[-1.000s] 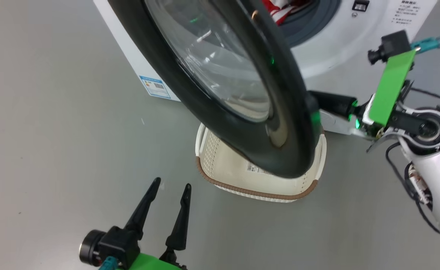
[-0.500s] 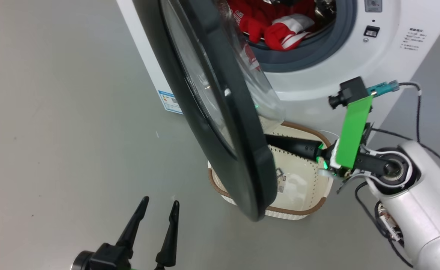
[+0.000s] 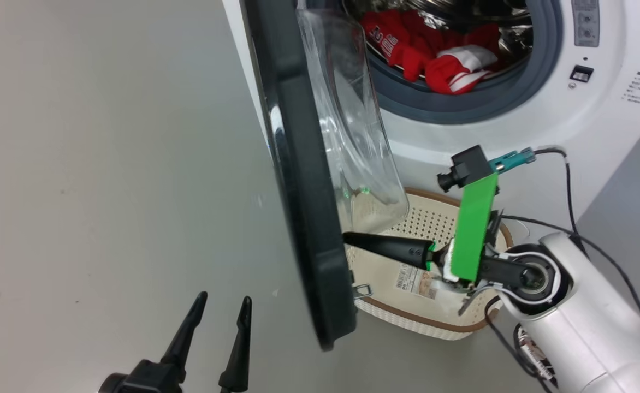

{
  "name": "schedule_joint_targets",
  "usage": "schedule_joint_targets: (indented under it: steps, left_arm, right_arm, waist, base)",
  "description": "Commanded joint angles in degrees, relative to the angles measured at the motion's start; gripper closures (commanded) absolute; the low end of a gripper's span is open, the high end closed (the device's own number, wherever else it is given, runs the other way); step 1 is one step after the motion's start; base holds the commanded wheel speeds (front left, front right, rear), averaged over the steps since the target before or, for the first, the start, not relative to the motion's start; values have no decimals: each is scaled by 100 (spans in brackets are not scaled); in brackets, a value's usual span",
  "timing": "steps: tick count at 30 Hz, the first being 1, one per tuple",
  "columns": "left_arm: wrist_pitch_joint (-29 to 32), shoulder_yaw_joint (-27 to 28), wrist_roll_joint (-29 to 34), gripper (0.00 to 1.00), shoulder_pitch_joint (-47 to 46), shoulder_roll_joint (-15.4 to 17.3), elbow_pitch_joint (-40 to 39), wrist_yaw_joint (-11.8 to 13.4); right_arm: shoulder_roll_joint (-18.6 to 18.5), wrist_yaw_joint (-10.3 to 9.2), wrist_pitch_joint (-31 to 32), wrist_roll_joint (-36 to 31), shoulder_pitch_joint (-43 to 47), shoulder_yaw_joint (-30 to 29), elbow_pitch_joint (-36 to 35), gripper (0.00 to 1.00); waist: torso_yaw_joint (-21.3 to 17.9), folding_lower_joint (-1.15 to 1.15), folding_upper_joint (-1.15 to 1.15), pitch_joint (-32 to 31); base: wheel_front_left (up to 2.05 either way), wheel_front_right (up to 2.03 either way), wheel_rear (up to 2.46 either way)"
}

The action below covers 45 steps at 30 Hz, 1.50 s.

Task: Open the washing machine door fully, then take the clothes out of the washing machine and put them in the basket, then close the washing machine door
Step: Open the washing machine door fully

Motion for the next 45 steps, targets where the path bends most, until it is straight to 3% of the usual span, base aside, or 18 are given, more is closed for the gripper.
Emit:
schedule_joint_targets:
  steps: [1,12,21,22,23,24,25,26,45]
  left_arm:
    - [-70,225,-25,0,-23,58,-151,51]
    - [-70,303,-9,0,6,58,-180,23]
    - [-70,369,-4,0,-4,58,-158,24]
    - [-70,379,-6,0,-8,58,-153,22]
    - [-70,390,-6,0,-13,58,-148,18]
    - [-70,403,-4,0,-20,58,-141,14]
    - [-70,418,0,0,-28,58,-133,9]
    - [-70,436,5,0,-35,58,-125,3]
    - [-70,637,168,0,26,58,2,-115]
  right_arm:
    - [219,30,-57,-96,72,131,-216,100]
    - [464,30,-178,-150,19,271,-163,100]
    - [443,30,-381,-235,67,252,-144,100]
    - [424,30,-437,-260,86,239,-147,98]
    - [400,30,-482,-282,108,232,-153,65]
    - [369,30,-527,-309,131,230,-167,54]
    - [333,30,-591,-346,159,224,-177,17]
    - [302,30,-647,-370,194,222,-179,0]
    - [-575,30,-2318,-833,1208,394,79,0]
  waist:
    - [114,0,0,-88]
    - [227,0,0,-107]
    - [172,0,0,-148]
    - [156,0,0,-154]
    - [138,0,0,-159]
    - [119,0,0,-164]
    - [98,0,0,-169]
    - [75,0,0,-176]
    - [-240,0,0,-296]
  base:
    - [0,0,0]
    - [0,0,0]
    - [0,0,0]
    - [0,0,0]
    - [0,0,0]
    - [0,0,0]
    - [0,0,0]
    - [0,0,0]
    - [0,0,0]
